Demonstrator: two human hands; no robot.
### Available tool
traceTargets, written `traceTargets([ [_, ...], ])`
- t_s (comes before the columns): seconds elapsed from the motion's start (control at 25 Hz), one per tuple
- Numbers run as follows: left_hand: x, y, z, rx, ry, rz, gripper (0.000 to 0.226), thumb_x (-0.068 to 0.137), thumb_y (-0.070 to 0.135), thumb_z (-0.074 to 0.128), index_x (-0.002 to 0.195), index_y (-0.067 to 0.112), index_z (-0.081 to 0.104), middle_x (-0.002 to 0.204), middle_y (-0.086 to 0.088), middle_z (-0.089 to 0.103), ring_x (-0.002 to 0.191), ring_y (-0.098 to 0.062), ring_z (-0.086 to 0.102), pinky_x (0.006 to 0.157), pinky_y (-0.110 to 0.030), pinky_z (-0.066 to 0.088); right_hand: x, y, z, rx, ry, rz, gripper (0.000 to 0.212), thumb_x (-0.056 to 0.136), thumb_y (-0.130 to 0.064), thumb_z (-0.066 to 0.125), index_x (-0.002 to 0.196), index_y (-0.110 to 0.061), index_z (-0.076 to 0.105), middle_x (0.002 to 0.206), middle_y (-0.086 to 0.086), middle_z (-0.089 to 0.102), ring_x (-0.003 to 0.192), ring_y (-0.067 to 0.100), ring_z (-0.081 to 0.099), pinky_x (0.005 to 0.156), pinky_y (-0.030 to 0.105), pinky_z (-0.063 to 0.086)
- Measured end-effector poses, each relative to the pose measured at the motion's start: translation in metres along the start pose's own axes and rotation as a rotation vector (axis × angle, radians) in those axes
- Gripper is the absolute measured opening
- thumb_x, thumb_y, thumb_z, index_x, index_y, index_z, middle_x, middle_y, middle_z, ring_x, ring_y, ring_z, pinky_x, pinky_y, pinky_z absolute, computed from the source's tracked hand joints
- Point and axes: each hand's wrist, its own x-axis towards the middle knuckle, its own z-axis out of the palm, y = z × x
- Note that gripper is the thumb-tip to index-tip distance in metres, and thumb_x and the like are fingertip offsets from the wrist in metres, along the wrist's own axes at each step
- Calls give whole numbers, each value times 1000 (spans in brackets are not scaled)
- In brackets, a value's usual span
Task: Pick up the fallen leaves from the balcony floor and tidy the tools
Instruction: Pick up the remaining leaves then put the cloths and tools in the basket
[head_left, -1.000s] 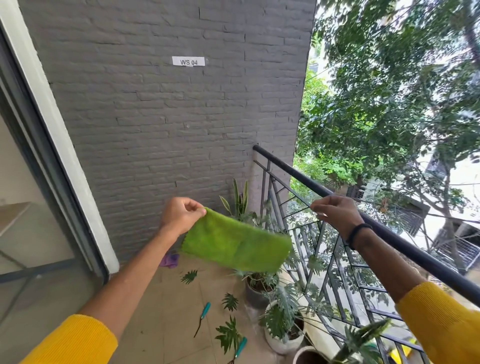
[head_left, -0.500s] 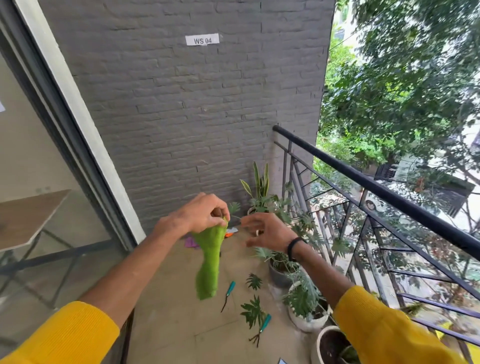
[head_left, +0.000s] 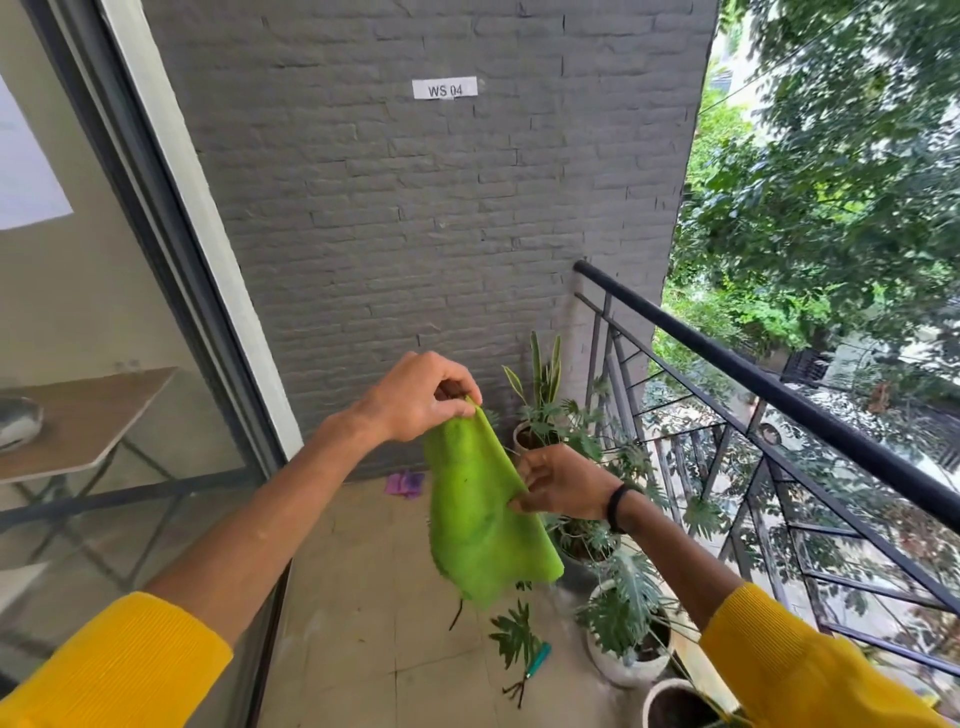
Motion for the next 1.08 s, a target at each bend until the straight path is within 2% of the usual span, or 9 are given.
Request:
traceTargets([
  [0.16, -2, -19, 4, -25, 143, -135, 10, 82, 22, 81, 92, 25, 79, 82, 9, 75, 78, -5, 68, 73, -11, 48, -11, 26, 2, -57, 84, 112, 12, 84, -21, 79, 90, -20, 69, 89, -3, 74, 81, 9, 71, 85, 39, 60],
  [0.24, -4, -30, 9, -68, 250, -217, 10, 82, 17, 80, 91, 22, 79, 80, 5, 75, 73, -7, 67, 67, -5, 44, -14, 31, -1, -100, 149, 150, 10, 89, -29, 74, 94, -20, 71, 94, 1, 74, 88, 17, 71, 85, 44, 59],
  [0.36, -7, -52, 21, -155, 379, -383, 9, 81, 12, 80, 89, 18, 79, 79, -1, 75, 71, -13, 68, 63, -16, 48, -17, 27, -6, -123, 212, 193, 17, 92, -36, 69, 94, -19, 69, 93, 6, 73, 87, 24, 71, 78, 46, 61],
  [0.44, -13, -69, 36, -210, 388, -520, 9, 80, 9, 81, 86, 16, 79, 79, -5, 75, 73, -19, 69, 67, -24, 53, -17, 20, -10, -67, 261, 252, 19, 89, -34, 74, 90, -16, 68, 88, 6, 73, 76, 21, 72, 65, 40, 63],
  [0.52, -21, -81, 58, -283, 361, -648, 8, 78, 7, 81, 82, 13, 79, 79, -12, 76, 72, -24, 69, 71, -31, 56, -17, 13, -12, 92, 253, 418, 24, 85, -27, 79, 88, -7, 68, 80, 8, 72, 56, 15, 67, 47, 25, 55],
  [0.68, -38, -70, 101, -485, 277, -863, 19, 78, 3, 78, 63, 14, 73, 59, -8, 69, 44, -14, 60, 50, -33, 59, -19, 4, -7, 422, 54, 747, 21, 84, -18, 80, 90, -2, 69, 59, 4, 59, 37, 7, 47, 33, 15, 37],
  [0.84, -32, -36, 121, -603, 216, -834, 8, 77, 9, 84, 75, 10, 76, 71, -11, 75, 49, -15, 65, 58, -33, 62, -10, -11, -1, 755, 122, 676, 13, 84, -8, 79, 78, -6, 67, 63, 4, 57, 39, 7, 50, 36, 14, 42],
  [1.0, -17, 4, 124, -644, 215, -688, 11, 80, 14, 84, 80, 10, 74, 71, -6, 74, 53, -14, 68, 56, -30, 61, -3, -31, -7, 562, 301, 627, 11, 77, -8, 83, 77, -9, 71, 79, 9, 66, 54, 17, 55, 60, 29, 51],
  [1.08, -9, 17, 123, -675, 228, -662, 12, 81, 14, 84, 81, 9, 72, 69, -5, 75, 53, -13, 69, 57, -30, 61, -1, -38, -11, 498, 406, 593, 11, 79, -7, 81, 79, -10, 71, 81, 10, 68, 65, 21, 61, 61, 32, 55],
])
